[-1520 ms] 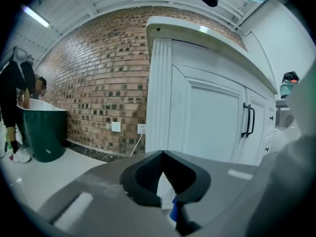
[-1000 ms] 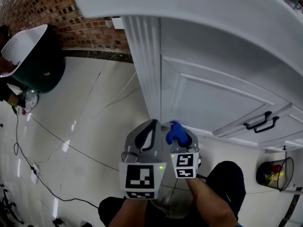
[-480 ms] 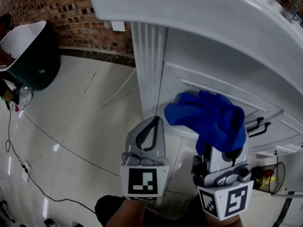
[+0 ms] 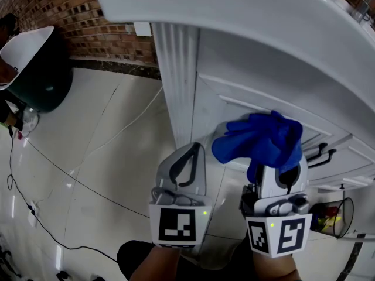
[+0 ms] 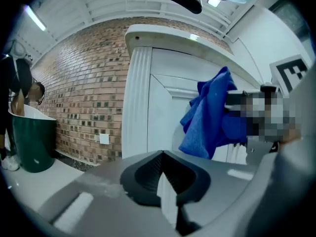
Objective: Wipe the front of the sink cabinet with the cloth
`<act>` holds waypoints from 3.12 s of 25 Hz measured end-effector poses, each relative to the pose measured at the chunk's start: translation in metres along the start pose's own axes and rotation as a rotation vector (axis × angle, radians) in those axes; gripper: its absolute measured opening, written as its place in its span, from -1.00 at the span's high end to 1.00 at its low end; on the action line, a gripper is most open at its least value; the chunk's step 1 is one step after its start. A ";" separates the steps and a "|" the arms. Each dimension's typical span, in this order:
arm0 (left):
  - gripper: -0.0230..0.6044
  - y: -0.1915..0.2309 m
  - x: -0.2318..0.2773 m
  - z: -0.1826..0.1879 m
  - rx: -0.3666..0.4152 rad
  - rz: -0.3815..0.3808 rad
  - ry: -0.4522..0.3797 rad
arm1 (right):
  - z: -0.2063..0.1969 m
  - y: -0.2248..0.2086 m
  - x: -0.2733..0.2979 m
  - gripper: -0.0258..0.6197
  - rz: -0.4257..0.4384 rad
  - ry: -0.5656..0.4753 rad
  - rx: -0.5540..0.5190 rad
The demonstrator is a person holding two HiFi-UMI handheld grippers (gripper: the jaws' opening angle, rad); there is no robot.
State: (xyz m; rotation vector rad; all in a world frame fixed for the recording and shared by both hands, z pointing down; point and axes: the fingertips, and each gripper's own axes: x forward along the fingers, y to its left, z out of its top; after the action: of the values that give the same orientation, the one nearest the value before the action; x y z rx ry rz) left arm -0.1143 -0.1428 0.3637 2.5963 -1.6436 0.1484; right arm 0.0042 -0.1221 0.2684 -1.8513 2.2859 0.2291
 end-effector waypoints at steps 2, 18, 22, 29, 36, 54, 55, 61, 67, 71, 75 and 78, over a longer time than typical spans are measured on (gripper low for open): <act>0.91 -0.002 0.002 -0.002 0.000 -0.011 0.009 | -0.018 -0.001 -0.003 0.68 -0.008 0.041 0.008; 0.91 -0.011 0.009 -0.054 -0.006 -0.080 0.184 | -0.133 -0.004 -0.031 0.68 -0.060 0.280 0.002; 0.91 -0.015 0.009 -0.065 -0.021 -0.097 0.221 | -0.166 -0.004 -0.037 0.68 -0.071 0.350 -0.008; 0.91 -0.024 0.012 -0.074 -0.024 -0.121 0.251 | -0.233 -0.004 -0.057 0.68 -0.052 0.509 -0.027; 0.91 -0.031 0.010 -0.076 -0.012 -0.140 0.262 | -0.290 -0.005 -0.066 0.68 -0.052 0.644 -0.024; 0.91 -0.023 0.005 -0.049 -0.030 -0.132 0.157 | -0.002 -0.010 -0.041 0.68 0.000 -0.009 0.114; 0.91 -0.026 0.005 -0.045 -0.032 -0.131 0.144 | 0.020 -0.015 -0.039 0.68 -0.003 -0.064 0.097; 0.91 -0.049 0.009 -0.034 0.006 -0.177 0.095 | 0.049 -0.046 -0.025 0.68 -0.087 -0.137 0.025; 0.91 -0.058 0.018 -0.039 0.014 -0.182 0.109 | 0.001 -0.048 -0.028 0.68 -0.093 -0.011 0.029; 0.91 -0.059 0.018 -0.044 0.025 -0.188 0.128 | -0.036 -0.049 -0.036 0.68 -0.108 0.072 0.022; 0.91 -0.059 0.018 -0.045 0.027 -0.192 0.132 | -0.073 -0.054 -0.046 0.68 -0.137 0.150 0.028; 0.91 -0.060 0.019 -0.047 0.026 -0.197 0.136 | -0.099 -0.057 -0.052 0.68 -0.156 0.205 0.026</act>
State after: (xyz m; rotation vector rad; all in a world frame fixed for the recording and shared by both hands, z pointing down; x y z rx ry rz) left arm -0.0541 -0.1292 0.4129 2.6809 -1.3429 0.3291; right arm 0.0656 -0.1078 0.3772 -2.1155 2.2407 -0.0140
